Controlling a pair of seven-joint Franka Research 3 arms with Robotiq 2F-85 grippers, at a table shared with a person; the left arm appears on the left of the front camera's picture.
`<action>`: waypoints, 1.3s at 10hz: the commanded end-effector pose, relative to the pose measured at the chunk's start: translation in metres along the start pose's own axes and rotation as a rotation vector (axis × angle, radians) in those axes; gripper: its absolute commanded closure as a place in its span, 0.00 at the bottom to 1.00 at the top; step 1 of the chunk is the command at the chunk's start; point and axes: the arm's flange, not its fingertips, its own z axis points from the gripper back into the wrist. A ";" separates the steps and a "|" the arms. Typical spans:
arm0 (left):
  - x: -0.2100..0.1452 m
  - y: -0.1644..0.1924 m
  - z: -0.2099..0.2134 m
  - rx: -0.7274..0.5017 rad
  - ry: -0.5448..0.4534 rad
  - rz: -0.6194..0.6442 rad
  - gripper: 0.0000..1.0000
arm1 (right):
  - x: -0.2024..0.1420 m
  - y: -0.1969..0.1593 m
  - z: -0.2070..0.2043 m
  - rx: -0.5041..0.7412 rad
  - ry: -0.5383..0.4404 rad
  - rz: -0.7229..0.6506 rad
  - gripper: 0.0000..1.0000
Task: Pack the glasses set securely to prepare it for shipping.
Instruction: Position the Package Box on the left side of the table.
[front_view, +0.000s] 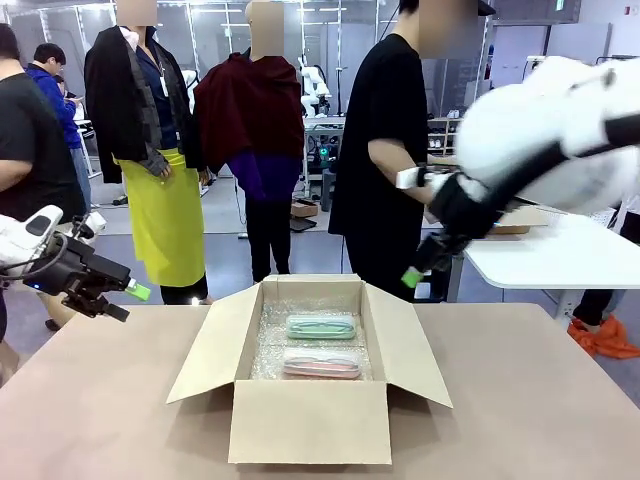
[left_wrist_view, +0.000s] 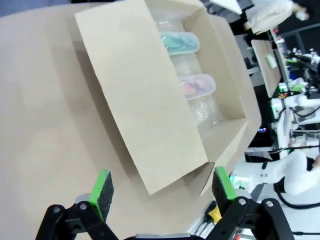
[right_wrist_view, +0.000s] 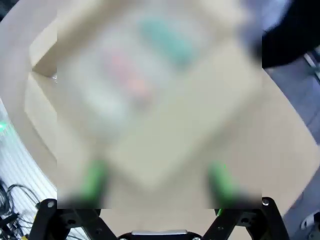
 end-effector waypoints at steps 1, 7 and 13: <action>0.008 0.005 -0.006 -0.028 0.009 0.059 0.00 | -0.039 -0.009 0.014 -0.118 -0.023 -0.195 0.00; 0.001 0.016 -0.018 -0.015 0.014 0.073 0.00 | -0.064 -0.030 0.024 -0.104 -0.036 -0.223 0.00; 0.015 0.079 -0.058 -0.112 0.025 0.148 0.00 | -0.064 -0.030 0.024 -0.104 -0.036 -0.223 0.00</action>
